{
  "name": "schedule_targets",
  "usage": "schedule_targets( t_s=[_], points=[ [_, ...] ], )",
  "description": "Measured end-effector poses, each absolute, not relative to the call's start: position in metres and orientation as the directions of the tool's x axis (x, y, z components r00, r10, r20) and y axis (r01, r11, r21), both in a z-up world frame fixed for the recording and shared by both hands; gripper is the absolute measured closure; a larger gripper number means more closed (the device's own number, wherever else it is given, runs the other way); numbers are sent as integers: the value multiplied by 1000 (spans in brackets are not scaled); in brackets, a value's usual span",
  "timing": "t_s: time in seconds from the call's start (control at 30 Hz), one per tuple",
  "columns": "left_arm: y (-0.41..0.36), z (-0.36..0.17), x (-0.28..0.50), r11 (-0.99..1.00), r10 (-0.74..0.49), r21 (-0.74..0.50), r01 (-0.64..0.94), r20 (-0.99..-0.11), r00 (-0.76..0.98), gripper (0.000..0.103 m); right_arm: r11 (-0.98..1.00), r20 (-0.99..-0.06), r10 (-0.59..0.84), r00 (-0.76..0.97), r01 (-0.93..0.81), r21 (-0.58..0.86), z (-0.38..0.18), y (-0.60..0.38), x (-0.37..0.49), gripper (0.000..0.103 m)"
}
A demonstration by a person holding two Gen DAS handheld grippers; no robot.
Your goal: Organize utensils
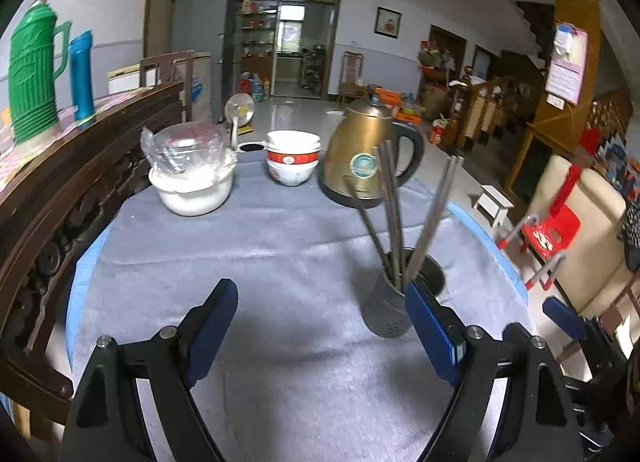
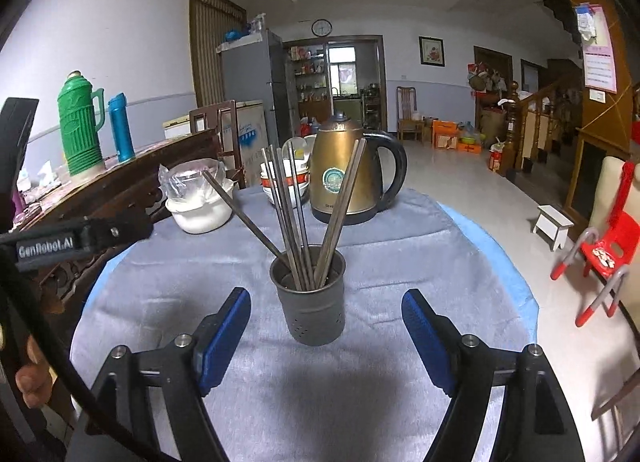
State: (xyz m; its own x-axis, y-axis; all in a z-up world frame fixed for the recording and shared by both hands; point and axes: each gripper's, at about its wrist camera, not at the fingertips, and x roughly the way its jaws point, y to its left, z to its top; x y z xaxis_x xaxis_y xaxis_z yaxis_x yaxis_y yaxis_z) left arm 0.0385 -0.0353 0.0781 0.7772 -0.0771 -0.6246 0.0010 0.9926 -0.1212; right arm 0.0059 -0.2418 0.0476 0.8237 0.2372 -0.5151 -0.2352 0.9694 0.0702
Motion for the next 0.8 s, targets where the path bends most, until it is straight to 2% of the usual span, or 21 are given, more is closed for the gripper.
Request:
schedule_targets(
  t_s=[0.23,0.3,0.37,0.43,0.8],
  points=[
    [-47,77,33,992,-101,-124,25,-652,752,17,970,-482,228,846,-240,38,59,-236,-3,20],
    [-48,78,32,990,-112,-134,31,-654,749,14,970,-475,226,850,-242,29,61,-235,-5,20],
    [-48,81,31,990,-111,-135,31,-646,755,6,970,-470,227,853,-243,27,63,-235,-5,20],
    [-49,84,29,991,-109,-134,30,-634,766,4,970,-464,225,857,-241,24,65,-236,-6,20],
    [-57,88,32,993,-101,-116,35,-631,769,4,975,-443,200,874,-222,3,72,-242,-5,20]
  ],
)
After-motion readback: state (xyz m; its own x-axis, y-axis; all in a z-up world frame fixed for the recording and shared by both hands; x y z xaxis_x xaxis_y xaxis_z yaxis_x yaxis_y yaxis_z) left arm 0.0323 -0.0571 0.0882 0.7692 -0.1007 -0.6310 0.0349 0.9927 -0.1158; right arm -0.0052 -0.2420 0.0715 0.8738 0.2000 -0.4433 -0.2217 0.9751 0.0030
